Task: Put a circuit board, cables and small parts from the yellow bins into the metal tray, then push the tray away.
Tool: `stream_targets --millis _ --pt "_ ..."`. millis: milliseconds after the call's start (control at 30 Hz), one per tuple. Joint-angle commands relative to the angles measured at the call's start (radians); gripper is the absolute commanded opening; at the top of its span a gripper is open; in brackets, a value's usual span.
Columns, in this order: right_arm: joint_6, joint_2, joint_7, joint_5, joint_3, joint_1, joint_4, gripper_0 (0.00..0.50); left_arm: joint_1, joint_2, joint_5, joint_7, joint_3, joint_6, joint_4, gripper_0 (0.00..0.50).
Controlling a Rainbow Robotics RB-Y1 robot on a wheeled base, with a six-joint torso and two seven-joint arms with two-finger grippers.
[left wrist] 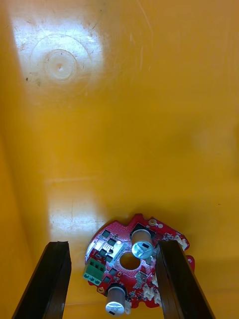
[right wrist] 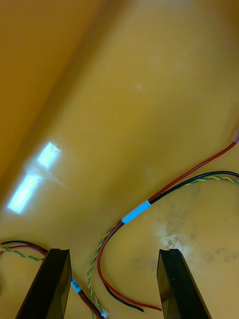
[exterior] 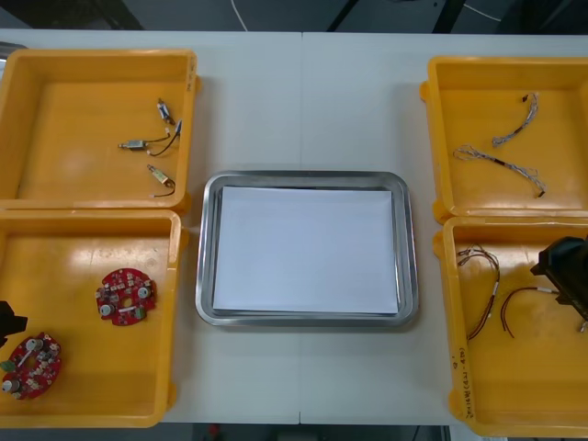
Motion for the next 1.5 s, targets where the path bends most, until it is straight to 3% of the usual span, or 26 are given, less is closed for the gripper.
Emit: stream_targets --millis 33,300,500,1500 --pt "-0.031 0.022 -0.092 0.010 0.009 -0.024 0.020 0.500 0.029 0.045 0.005 -0.098 -0.028 -0.024 0.006 0.500" --pt "-0.040 0.022 -0.260 0.028 0.044 -0.033 0.025 0.500 0.024 0.047 -0.006 -0.101 -0.097 -0.104 0.048 0.500" --pt "-0.044 0.029 -0.319 0.031 0.045 -0.053 0.069 0.500 0.024 0.045 -0.004 -0.101 -0.118 -0.113 0.062 0.500" --pt "-0.074 0.062 -0.380 0.054 0.047 -0.048 0.137 0.500 0.027 0.045 -0.003 -0.109 -0.153 -0.144 0.096 0.500"
